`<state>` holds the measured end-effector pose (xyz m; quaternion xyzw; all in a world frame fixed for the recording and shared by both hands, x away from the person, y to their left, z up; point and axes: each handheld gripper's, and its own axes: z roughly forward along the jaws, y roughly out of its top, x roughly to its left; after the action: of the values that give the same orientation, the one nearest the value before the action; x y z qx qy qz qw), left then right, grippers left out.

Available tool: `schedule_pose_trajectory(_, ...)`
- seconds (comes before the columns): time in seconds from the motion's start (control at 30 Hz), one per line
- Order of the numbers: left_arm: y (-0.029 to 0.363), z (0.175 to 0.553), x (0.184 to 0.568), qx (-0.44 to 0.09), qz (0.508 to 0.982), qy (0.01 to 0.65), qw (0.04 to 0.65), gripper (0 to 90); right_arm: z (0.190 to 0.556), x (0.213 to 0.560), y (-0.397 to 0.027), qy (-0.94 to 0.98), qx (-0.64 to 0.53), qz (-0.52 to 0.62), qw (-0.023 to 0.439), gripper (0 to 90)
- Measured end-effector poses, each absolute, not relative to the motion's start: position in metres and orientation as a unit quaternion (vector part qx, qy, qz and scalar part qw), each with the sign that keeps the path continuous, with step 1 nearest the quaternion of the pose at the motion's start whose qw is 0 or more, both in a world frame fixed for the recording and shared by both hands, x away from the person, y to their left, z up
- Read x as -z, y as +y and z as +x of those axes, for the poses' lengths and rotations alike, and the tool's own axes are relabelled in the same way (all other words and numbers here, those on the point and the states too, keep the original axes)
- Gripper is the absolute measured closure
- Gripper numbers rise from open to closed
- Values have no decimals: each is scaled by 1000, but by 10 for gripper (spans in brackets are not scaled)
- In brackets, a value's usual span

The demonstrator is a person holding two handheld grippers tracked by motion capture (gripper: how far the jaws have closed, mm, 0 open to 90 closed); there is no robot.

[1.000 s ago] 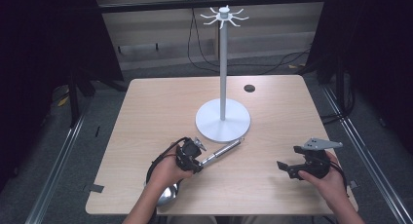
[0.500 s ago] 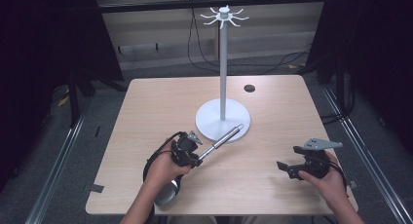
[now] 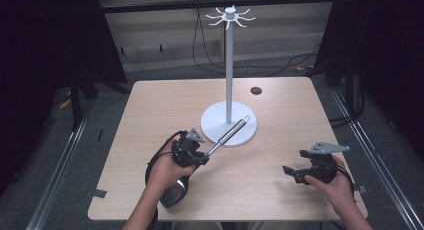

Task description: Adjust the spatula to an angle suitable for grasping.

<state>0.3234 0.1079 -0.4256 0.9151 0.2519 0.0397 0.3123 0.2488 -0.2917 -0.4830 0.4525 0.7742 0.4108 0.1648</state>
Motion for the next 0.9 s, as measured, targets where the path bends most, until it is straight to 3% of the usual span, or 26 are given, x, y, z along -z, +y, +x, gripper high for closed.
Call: schedule_pose_trajectory(0.9, 90, 322, 393, -89, 883, 250, 388, 754, 265, 452, -249, 744, -475, 444, 154, 69)
